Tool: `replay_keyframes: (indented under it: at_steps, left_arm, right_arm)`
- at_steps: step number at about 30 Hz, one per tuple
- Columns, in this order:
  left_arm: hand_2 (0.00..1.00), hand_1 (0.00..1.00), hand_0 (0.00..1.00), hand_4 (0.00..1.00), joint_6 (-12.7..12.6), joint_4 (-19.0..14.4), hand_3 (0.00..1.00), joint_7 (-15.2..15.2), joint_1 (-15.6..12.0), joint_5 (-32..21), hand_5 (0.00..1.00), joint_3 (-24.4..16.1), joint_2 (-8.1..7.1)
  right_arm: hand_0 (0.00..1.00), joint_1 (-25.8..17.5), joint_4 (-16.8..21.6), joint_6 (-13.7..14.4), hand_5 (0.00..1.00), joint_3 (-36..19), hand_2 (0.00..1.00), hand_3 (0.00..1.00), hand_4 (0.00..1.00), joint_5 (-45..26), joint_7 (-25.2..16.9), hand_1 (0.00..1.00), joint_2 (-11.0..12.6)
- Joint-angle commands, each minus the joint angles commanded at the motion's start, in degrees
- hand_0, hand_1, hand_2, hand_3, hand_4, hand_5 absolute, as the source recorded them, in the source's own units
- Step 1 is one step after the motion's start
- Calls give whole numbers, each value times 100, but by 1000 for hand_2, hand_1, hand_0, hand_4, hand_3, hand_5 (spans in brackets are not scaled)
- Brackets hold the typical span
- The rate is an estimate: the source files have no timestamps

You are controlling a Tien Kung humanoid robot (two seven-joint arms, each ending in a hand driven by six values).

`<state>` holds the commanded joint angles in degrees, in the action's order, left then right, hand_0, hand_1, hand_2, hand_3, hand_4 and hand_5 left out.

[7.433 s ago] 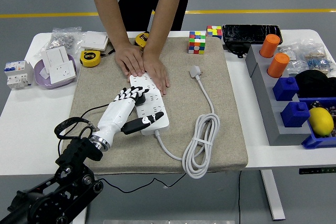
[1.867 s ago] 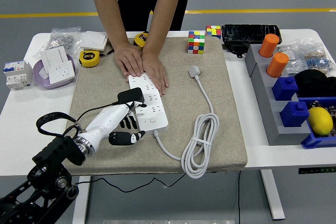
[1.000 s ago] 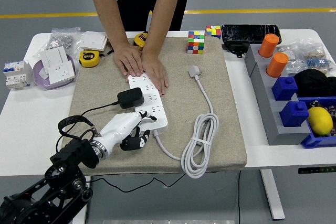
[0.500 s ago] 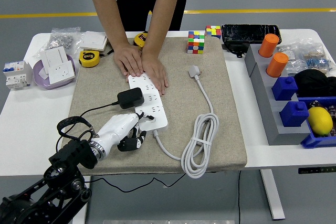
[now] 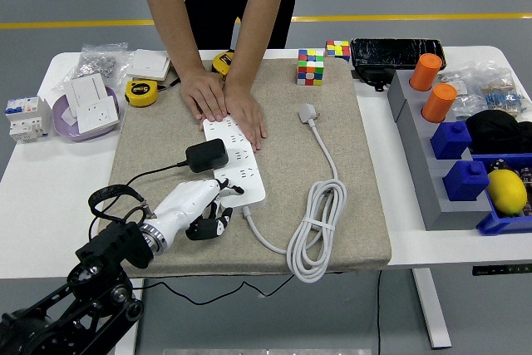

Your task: Pick up the plug,place it near the board,insert it into the board,press the button

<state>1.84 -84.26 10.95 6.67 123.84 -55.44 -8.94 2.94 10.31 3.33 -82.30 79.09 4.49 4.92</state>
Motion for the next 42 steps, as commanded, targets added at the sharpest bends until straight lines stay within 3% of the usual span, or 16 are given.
replay_keyframes:
  at_steps: [21,33,42]
  left_arm:
    - [151,27,205,457,-97,56,702,-60,68,34,2,-8,37]
    - [150,26,206,463,-227,328,699,-158,46,18,2,-6,70]
    - [150,25,206,478,-291,219,699,-207,45,11,2,-14,78]
  right_arm:
    - [796,28,0,2,982,-19,709,749,998,-20,-5,700,-3]
    - [795,35,0,6,982,-16,709,750,998,-31,-11,700,-2]
    - [795,18,0,3,982,-30,709,750,998,1,0,700,3]
